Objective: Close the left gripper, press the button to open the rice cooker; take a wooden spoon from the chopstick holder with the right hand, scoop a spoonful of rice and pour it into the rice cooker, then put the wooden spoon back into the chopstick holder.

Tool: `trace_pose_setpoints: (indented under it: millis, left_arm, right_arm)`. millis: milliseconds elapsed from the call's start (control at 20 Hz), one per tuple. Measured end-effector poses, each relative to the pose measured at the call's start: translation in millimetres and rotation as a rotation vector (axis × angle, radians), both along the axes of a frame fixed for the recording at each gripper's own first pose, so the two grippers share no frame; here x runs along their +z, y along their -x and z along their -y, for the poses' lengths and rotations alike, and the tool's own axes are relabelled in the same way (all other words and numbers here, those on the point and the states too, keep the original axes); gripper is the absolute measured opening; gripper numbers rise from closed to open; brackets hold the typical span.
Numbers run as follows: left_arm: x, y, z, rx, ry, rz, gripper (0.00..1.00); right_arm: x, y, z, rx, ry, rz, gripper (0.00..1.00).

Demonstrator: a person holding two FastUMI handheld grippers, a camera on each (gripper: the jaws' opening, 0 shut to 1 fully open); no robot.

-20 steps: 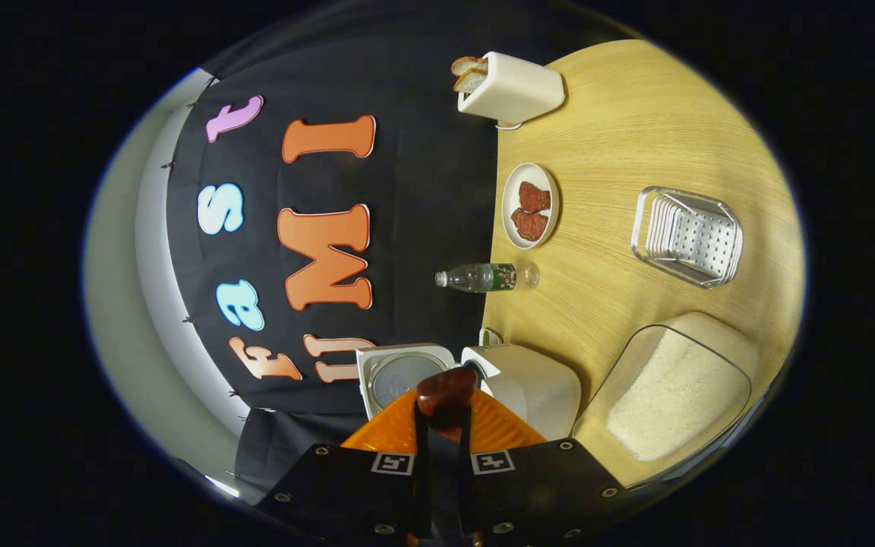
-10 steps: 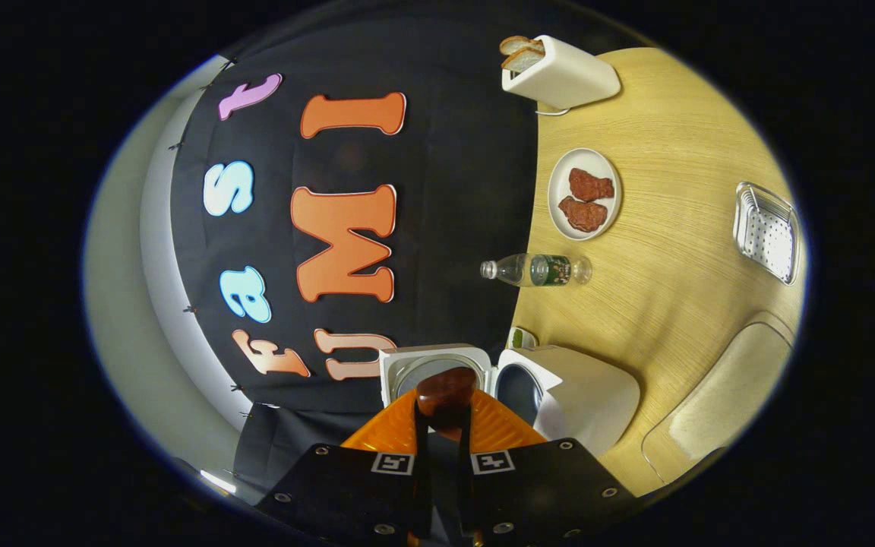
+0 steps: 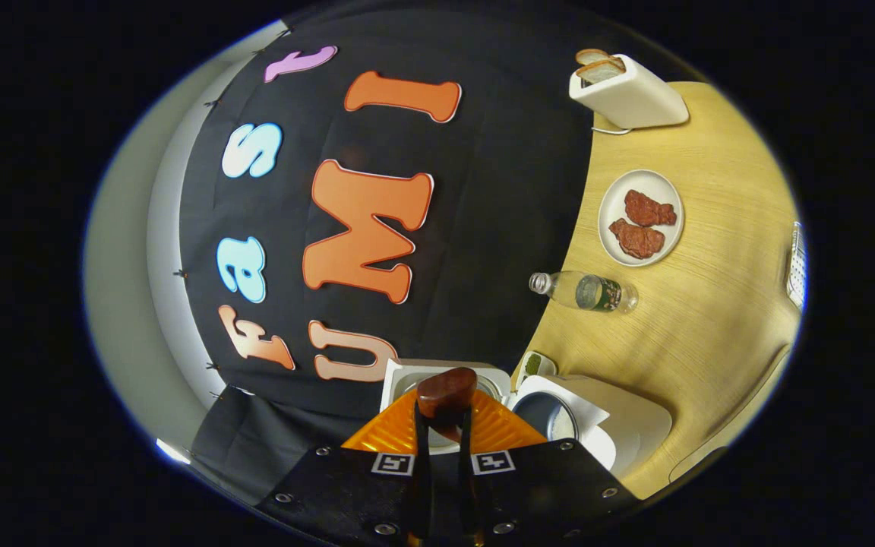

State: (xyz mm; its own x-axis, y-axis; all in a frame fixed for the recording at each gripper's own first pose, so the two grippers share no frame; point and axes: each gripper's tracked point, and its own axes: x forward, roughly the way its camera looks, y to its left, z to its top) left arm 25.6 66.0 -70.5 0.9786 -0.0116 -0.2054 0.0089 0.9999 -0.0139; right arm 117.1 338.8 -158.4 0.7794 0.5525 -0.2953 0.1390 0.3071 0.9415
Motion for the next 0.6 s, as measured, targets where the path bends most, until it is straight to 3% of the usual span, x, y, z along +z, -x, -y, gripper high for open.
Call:
trace_pose_setpoints:
  millis: [450, 600]
  left_arm:
    - [-14, -10, -29, 0.046, -0.005, -0.024, 1.00]
    - [-16, -12, -33, 0.052, 0.002, -0.027, 1.00]
  right_arm:
    - [19, -19, -39, 0.044, 0.183, 0.165, 0.13]
    - [19, -21, -50, 0.060, 0.182, 0.169, 0.13]
